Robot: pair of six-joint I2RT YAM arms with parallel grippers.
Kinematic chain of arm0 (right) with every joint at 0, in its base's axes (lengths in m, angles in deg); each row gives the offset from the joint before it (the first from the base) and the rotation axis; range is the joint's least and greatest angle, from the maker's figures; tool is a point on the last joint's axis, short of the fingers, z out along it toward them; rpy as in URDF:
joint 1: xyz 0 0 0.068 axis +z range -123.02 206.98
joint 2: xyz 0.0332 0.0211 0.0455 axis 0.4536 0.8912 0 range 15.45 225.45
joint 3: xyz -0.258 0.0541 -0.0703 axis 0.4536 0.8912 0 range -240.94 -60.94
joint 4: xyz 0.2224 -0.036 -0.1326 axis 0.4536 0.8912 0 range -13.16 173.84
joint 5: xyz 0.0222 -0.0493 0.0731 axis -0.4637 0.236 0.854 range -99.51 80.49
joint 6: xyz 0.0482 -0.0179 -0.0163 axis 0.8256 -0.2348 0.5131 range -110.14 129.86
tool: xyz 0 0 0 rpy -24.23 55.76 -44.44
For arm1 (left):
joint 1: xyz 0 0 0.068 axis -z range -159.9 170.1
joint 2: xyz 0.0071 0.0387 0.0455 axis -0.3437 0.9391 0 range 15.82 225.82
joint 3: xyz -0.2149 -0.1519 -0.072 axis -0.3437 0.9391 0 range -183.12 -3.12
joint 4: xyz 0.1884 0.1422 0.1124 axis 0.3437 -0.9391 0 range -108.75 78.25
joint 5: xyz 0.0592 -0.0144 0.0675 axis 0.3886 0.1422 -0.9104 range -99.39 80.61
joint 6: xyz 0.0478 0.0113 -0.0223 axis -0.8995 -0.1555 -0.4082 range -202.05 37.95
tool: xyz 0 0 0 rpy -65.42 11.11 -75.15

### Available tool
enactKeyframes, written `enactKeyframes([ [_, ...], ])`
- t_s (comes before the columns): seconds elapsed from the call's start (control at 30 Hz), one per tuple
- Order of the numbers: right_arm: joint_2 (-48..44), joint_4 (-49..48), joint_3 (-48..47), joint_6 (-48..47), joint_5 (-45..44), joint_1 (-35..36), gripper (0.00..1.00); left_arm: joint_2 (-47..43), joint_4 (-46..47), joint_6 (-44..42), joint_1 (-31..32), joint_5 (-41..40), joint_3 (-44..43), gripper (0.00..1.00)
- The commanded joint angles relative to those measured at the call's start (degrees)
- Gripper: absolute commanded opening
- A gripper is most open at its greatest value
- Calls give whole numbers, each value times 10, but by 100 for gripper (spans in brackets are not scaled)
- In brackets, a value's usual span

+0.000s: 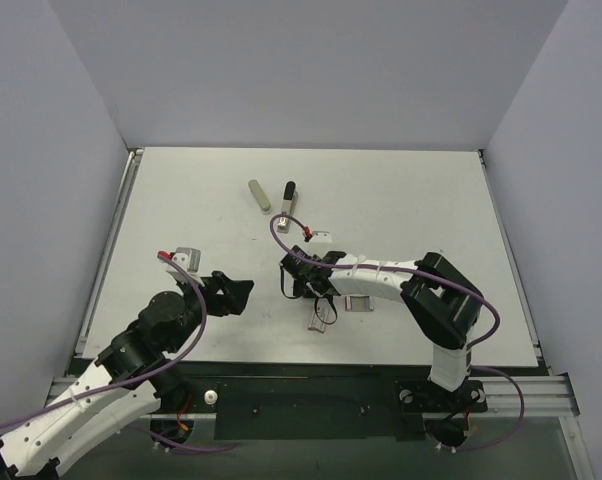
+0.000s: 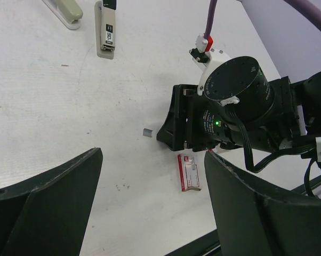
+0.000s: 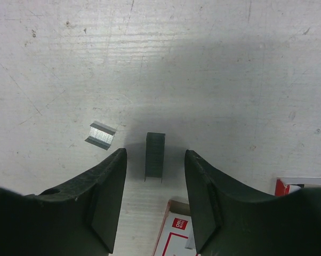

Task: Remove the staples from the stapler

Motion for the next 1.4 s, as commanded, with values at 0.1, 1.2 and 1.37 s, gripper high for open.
enactKeyframes([
  [0.1, 19, 33, -18, 10, -24, -3, 39, -16, -11, -1, 3, -15, -2, 88],
  [1.2, 34, 70, -33, 15, -52, 20, 4, -12, -19, -6, 2, -28, -4, 88],
  [1.37, 11, 71, -40, 8, -54, 20, 4, -12, -21, -6, 2, -33, -4, 88],
])
